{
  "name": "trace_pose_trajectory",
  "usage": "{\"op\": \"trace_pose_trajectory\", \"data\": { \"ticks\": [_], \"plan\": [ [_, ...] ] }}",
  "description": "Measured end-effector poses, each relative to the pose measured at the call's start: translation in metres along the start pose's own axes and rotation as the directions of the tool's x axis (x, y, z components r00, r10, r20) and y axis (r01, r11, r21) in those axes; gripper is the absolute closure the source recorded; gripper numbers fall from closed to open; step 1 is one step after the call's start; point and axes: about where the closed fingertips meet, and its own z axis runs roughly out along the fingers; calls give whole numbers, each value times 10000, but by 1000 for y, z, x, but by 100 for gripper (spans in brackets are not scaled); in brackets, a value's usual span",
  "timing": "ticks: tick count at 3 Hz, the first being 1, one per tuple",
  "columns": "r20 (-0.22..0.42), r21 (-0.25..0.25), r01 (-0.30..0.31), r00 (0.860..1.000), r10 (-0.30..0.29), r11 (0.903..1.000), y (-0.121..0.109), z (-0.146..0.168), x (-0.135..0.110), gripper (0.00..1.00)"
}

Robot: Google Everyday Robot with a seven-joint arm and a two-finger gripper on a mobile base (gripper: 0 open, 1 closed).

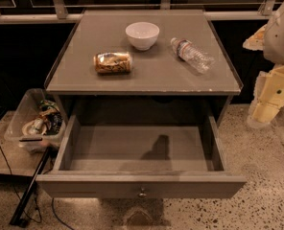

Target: Close top drawer

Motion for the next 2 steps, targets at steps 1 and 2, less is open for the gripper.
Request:
{"op": "trace_pose_trajectory", "data": {
  "ticks": [1, 2],
  "plan": [
    [1, 0, 0, 10000, 0, 10000, 0, 0, 0, 0],
    [174, -113, -119, 9998, 121, 9999, 1, 3, 3, 0]
  ]
}}
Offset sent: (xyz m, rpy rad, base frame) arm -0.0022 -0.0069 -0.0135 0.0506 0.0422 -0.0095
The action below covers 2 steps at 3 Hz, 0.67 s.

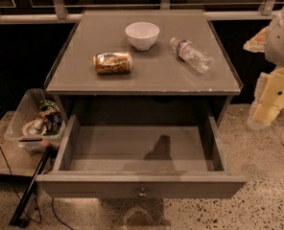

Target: Close top drawer

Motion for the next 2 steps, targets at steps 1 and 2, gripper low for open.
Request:
{"op": "trace_pose_trajectory", "data": {
  "ticks": [1, 2],
  "plan": [
    [342, -298, -332, 9988, 342, 9990, 3, 14, 8, 18],
    [989, -553, -766, 9917, 818, 9955, 15, 34, 17, 42]
  ]
}}
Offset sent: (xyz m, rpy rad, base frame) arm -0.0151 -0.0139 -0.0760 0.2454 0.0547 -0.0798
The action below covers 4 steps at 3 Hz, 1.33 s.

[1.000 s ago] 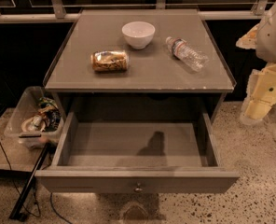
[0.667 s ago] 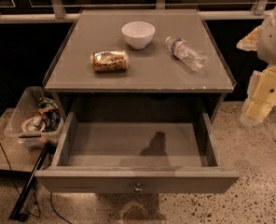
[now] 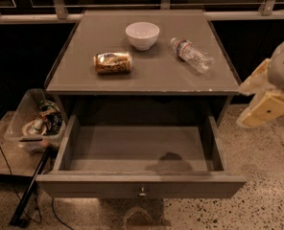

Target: Close top drawer

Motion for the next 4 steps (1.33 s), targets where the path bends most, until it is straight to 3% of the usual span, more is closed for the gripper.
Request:
{"op": "trace_pose_trajectory", "data": {
  "ticks": [1, 2, 3, 4],
  "plan": [
    [700, -244, -646, 9954, 662, 9976, 17, 25, 17, 65],
    [1108, -750, -1375, 9832, 1453, 9877, 39, 59, 34, 88],
    [1071, -784, -1385, 9834, 1464, 9873, 41, 61, 35, 100],
    [1071, -780, -1380, 9835, 1459, 9874, 41, 61, 34, 100]
  ]
}}
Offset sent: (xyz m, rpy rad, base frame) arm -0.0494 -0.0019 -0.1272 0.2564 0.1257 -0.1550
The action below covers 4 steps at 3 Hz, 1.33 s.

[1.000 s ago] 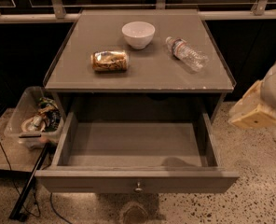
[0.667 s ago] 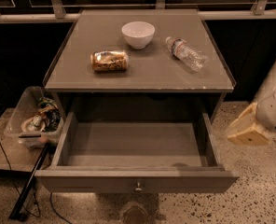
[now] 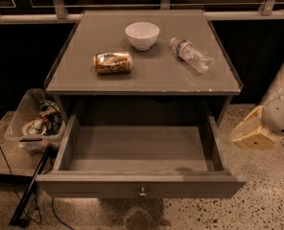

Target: Close top drawer

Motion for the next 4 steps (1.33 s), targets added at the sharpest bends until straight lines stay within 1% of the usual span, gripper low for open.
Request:
{"op": "trace_pose_trajectory", "data": {
  "ticks": [1, 2, 3, 4],
  "plan": [
    [609, -132, -672, 9958, 679, 9977, 13, 26, 10, 100],
    [1503, -361, -1713, 9731, 1748, 9846, 31, 67, 31, 100],
    [1975, -464, -2405, 9492, 2449, 9695, 51, 97, 48, 100],
    [1963, -436, -2452, 9484, 2489, 9685, 53, 99, 50, 100]
  ]
}}
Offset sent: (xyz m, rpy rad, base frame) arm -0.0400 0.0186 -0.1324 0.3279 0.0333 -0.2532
